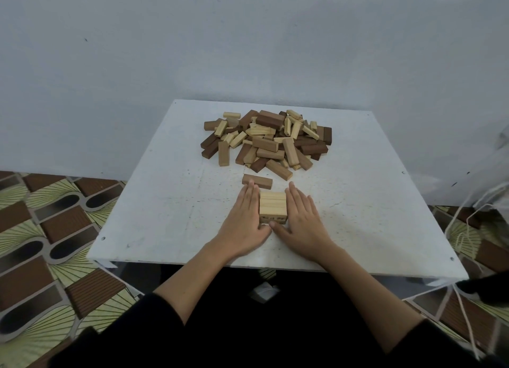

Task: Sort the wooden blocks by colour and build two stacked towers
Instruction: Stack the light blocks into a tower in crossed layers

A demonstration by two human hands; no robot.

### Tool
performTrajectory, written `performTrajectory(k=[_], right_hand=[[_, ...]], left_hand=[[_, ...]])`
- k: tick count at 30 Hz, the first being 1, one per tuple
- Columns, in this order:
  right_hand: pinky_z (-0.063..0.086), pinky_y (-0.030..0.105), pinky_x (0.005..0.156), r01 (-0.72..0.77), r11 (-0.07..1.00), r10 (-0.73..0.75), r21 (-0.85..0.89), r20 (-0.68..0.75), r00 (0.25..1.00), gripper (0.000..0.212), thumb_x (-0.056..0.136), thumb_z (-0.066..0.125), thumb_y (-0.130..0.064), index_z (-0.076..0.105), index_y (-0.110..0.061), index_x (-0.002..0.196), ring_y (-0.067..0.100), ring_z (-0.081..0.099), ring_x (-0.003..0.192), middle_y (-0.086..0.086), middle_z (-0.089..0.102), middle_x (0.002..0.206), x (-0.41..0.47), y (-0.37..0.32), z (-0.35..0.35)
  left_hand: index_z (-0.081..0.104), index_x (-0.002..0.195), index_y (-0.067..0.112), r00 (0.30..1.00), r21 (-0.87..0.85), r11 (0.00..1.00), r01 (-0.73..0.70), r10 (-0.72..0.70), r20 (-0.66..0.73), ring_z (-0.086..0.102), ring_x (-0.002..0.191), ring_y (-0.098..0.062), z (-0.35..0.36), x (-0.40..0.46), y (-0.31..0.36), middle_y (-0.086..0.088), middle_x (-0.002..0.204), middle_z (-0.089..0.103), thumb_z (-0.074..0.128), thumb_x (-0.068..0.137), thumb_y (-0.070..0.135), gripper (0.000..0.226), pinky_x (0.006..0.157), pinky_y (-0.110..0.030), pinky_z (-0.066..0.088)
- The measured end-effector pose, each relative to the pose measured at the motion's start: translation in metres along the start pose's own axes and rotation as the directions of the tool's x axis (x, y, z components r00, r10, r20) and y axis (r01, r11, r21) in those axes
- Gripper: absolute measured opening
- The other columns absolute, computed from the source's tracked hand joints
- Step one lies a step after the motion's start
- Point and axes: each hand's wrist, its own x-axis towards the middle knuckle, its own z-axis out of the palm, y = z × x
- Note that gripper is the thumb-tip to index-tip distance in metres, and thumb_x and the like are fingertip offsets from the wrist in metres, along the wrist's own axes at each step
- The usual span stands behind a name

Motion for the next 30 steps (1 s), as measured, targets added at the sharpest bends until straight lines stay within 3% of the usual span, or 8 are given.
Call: performTrajectory(k=[16, 25, 30], right_hand=[[-0.010, 0.036, 0.114, -0.010, 0.999, 0.010, -0.051, -0.014, 1.000, 0.098, 0.074, -0.006, -0.067, 0.000, -0.005, 0.150, 0.018, -0.005, 0.146, 0.008, -0.006, 0.158, -0.0006, 0.0004, 0.0023], [-0.006, 0.037, 0.116, -0.015, 1.000, 0.016, 0.011, -0.033, 0.999, 0.098, 0.075, 0.000, -0.070, -0.006, -0.005, 0.149, 0.019, -0.004, 0.145, 0.008, -0.012, 0.158, -0.0027, -0.0006, -0.0001], [-0.006, 0.038, 0.116, 0.002, 0.999, -0.001, 0.037, -0.042, 0.999, 0.108, 0.069, -0.022, -0.076, -0.004, -0.006, 0.149, 0.019, -0.003, 0.145, 0.008, -0.010, 0.158, -0.0022, 0.0008, 0.0013]], left_hand=[[-0.015, 0.148, 0.005, 1.000, -0.015, 1.000, -0.009, 0.009, -0.009, -0.018, 0.145, -0.014, 0.0031, 0.0009, -0.0024, -0.006, 0.158, -0.020, 0.044, 0.095, 0.033, 0.084, 0.116, -0.028, -0.005], [-0.015, 0.148, 0.006, 1.000, -0.054, 0.999, -0.007, 0.007, -0.015, -0.017, 0.145, -0.014, 0.0021, -0.0009, -0.0016, -0.004, 0.158, -0.021, 0.046, 0.095, 0.033, 0.086, 0.116, -0.029, -0.004], [-0.015, 0.148, 0.007, 1.000, -0.065, 0.998, -0.008, 0.007, -0.014, -0.016, 0.145, -0.013, 0.0016, -0.0008, -0.0011, -0.003, 0.158, -0.021, 0.048, 0.092, 0.029, 0.087, 0.117, -0.030, -0.002]])
